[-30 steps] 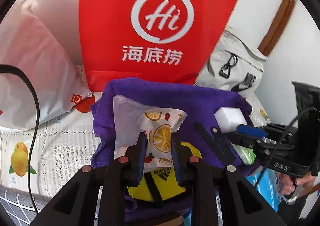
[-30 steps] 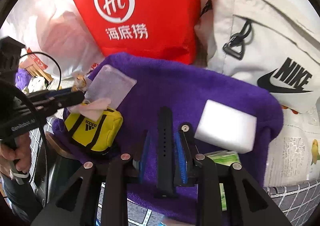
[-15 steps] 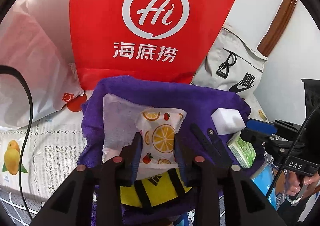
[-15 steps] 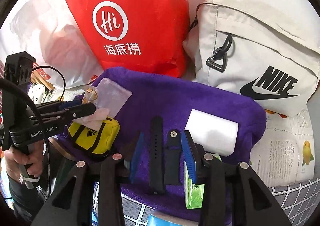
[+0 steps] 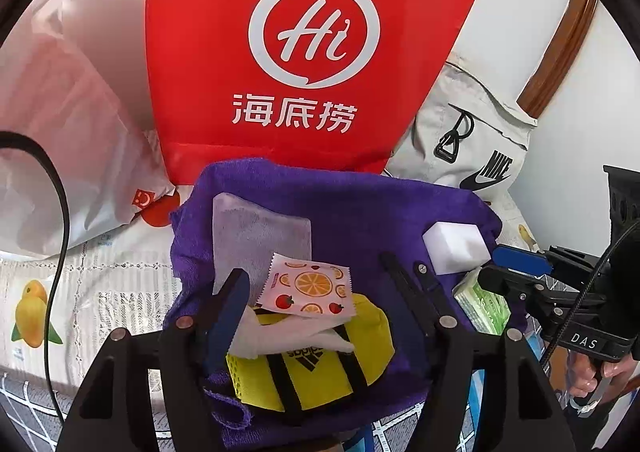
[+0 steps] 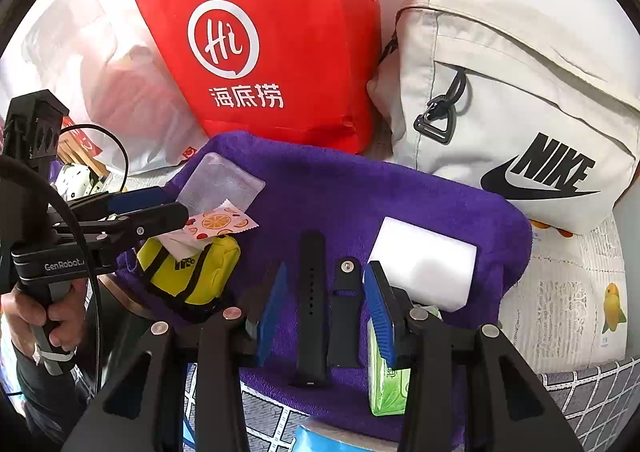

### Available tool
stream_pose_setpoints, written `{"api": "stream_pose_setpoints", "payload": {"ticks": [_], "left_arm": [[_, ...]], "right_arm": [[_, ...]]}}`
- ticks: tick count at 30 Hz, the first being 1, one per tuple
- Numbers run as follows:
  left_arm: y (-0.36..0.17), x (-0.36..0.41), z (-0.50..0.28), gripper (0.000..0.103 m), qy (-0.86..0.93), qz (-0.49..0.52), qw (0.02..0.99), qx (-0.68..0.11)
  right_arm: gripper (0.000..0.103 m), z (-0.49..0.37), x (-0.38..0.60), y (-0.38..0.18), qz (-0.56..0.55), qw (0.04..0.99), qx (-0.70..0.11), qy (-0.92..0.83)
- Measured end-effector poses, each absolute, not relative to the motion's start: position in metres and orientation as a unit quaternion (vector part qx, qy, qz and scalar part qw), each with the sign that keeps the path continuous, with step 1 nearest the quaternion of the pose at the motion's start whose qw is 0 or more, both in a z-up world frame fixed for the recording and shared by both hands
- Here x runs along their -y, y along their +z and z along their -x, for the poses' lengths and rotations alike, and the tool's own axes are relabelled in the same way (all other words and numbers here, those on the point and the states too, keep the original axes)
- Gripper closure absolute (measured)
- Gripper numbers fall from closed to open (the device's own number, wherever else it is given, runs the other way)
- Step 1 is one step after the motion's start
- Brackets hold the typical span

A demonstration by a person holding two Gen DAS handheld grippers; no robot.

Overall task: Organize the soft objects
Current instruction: 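Open the left tool over the towel to release the snack packet while the right tool lifts away, then grasp the white glove on the sheet with the right tool while the left tool moves toward the green sachet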

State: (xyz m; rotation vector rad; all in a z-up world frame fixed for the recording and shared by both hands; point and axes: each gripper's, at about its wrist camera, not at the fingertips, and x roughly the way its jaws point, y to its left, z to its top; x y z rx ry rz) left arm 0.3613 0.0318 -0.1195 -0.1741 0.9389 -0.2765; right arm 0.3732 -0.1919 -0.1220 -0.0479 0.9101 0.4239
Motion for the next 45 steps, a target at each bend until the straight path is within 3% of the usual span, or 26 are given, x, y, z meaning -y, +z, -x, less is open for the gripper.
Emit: {"api": "stream_pose_setpoints", "payload": {"ticks": [20, 23, 28, 30, 37, 45], "left_arm": [[-0.076, -0.031, -0.337, 0.036, -0.140, 0.074, 0.892, -0.424], [-0.060, -0.032, -0.327, 0.036, -0.131, 0.073, 0.900, -0.410], [-0.040, -0.031, -0.302, 0.034, -0.127, 0.062, 0.907, -0.398], [-0.036, -0.032, -0.292, 0.034, -0.123, 0.060, 0.906, -0.402], [-0.011, -0.040, -0.247, 0.031, -0.109, 0.043, 0.913, -0.391], [-0.017, -0.049, -0.193, 0.027, -0.098, 0.047, 0.911, -0.397]], "right_arm": [[0.062, -0.307, 0.191, -0.099, 0.024, 0.878, -0.437, 0.195], [0.053, -0.278, 0.197, -0.100, 0.019, 0.875, -0.445, 0.192], [0.048, -0.222, 0.207, -0.102, 0.016, 0.872, -0.451, 0.191], [0.041, -0.202, 0.209, -0.104, 0.012, 0.870, -0.453, 0.193], [0.039, -0.142, 0.189, -0.138, -0.023, 0.847, -0.475, 0.238], [0.038, -0.116, 0.167, -0.192, 0.018, 0.835, -0.509, 0.207]]}}
